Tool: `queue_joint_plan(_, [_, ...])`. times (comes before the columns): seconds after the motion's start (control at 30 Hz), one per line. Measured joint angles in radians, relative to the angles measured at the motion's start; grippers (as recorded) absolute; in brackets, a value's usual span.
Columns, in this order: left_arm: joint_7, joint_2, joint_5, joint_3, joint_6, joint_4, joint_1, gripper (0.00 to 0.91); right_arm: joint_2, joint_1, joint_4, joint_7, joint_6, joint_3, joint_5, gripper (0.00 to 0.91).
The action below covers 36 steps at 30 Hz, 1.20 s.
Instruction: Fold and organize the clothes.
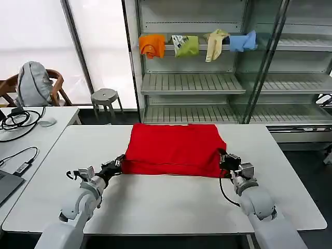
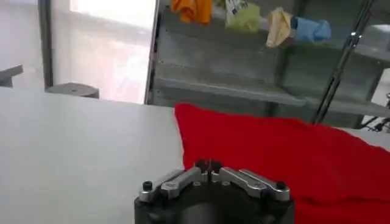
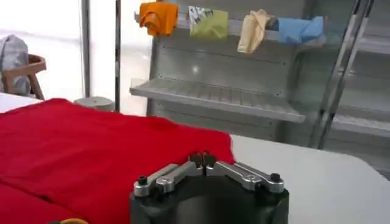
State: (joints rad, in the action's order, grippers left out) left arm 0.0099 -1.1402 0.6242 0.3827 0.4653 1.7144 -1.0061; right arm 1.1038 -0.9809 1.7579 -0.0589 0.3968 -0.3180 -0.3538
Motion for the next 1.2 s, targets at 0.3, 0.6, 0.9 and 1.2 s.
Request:
queue_joint_plan(0.3, [0.011,0.007,-0.013,-0.013,-0.002,-0.024,0.02,0.01,0.002,0.022,-0.032,0.002,0.002,0.0,0.01,0.0])
queue_joint_plan(0.6, [0.013,0.013,-0.017,-0.013,-0.003,-0.037,0.026,0.01,0.004,0.028,-0.043,-0.003,0.007,0.002,0.014,0.0])
queue_joint_plan(0.9, [0.014,0.014,-0.022,-0.02,-0.005,-0.042,0.035,0.907,0.006,0.028,-0.048,-0.002,0.023,0.005,0.026,0.907])
queue_joint_plan(1.2, [0.019,0.021,-0.036,-0.009,-0.026,-0.042,0.042,0.907,0.013,0.04,-0.051,-0.005,0.056,-0.011,0.029,0.907])
